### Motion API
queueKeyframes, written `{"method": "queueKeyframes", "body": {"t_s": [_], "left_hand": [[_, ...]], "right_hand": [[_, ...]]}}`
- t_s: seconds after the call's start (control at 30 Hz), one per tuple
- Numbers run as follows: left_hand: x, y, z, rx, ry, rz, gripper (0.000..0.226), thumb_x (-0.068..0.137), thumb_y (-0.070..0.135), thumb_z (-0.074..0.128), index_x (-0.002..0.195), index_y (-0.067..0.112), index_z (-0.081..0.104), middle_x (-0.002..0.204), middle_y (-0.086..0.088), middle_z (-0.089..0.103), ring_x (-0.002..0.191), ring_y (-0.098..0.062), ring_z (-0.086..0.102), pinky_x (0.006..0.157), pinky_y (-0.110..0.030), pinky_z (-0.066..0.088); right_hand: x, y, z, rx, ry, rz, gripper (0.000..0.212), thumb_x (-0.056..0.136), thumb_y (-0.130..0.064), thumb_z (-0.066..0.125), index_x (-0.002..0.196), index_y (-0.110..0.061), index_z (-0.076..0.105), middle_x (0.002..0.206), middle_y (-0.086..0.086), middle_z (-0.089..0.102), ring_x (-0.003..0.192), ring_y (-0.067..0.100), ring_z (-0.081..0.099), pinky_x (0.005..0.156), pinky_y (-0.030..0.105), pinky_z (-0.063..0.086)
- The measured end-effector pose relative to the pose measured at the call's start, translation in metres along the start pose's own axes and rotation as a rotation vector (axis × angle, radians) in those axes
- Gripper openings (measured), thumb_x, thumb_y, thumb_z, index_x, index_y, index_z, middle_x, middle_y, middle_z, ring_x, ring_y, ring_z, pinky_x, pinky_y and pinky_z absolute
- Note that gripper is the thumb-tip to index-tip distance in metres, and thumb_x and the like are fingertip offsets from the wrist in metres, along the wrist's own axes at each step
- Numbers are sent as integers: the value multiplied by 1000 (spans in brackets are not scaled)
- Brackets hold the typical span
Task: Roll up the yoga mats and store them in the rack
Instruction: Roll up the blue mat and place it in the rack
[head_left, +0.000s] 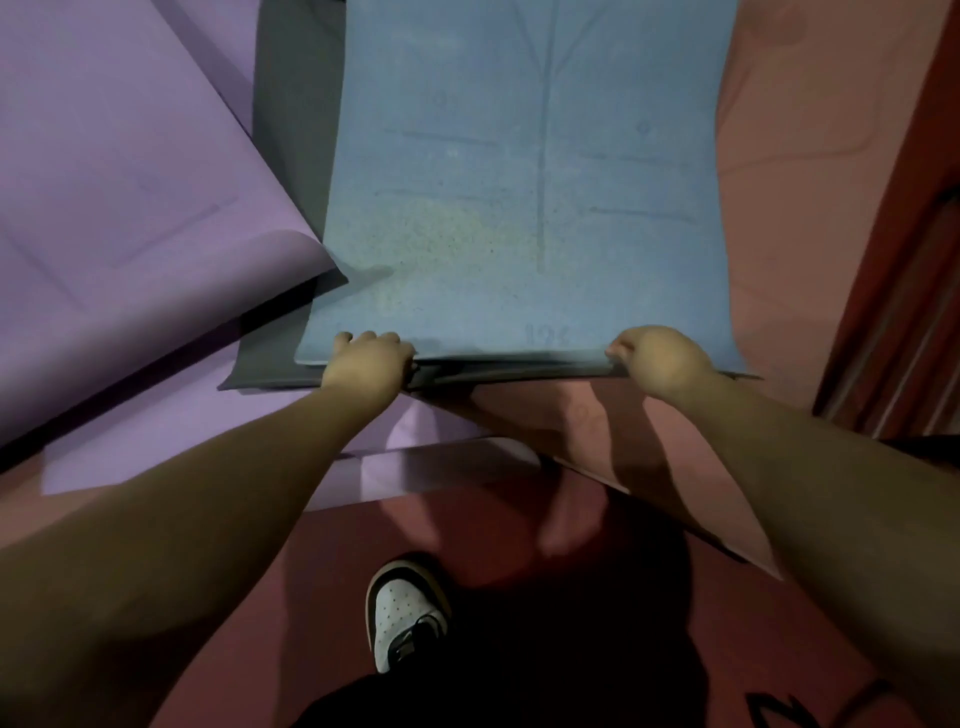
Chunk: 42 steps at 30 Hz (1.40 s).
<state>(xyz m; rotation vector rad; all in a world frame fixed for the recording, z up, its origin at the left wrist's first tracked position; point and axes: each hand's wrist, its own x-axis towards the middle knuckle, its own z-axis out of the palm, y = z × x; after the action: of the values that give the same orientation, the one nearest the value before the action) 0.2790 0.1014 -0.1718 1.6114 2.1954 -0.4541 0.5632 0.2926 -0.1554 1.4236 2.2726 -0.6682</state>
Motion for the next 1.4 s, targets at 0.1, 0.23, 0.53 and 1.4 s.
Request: {"method": "queueKeyframes", "body": {"t_s": [0.1,0.23,0.53,1.4], "left_hand": [[-9,0,-18,-78,151,-20,19,97,11,46,110,13,59,107,-9,57,101,-31,53,74,-36,34],[-38,1,-44,-42,264,15,26,91,2,45,111,13,57,108,-9,57,100,-31,52,72,-35,31],[-176,13,-164,-35,421,143,27,65,-9,65,86,7,64,81,-14,59,74,-36,59,57,-40,43],[-522,23,-226,-44,685,329,34,94,39,41,77,13,56,77,-7,59,73,-35,60,58,-34,31]], "right_hand": [[-13,-6,-16,-66,187,-13,28,103,-27,44,109,-10,65,115,18,64,103,37,60,87,38,45],[-52,-8,-32,-88,305,-11,27,103,-26,41,105,-9,62,111,17,62,99,38,60,80,40,46],[-215,-19,-122,29,572,-100,22,99,-20,52,95,-5,67,99,16,66,93,37,62,74,42,48],[-570,-33,-126,-57,926,-374,36,90,-42,40,75,-18,61,73,-1,60,75,29,60,65,37,40]]}}
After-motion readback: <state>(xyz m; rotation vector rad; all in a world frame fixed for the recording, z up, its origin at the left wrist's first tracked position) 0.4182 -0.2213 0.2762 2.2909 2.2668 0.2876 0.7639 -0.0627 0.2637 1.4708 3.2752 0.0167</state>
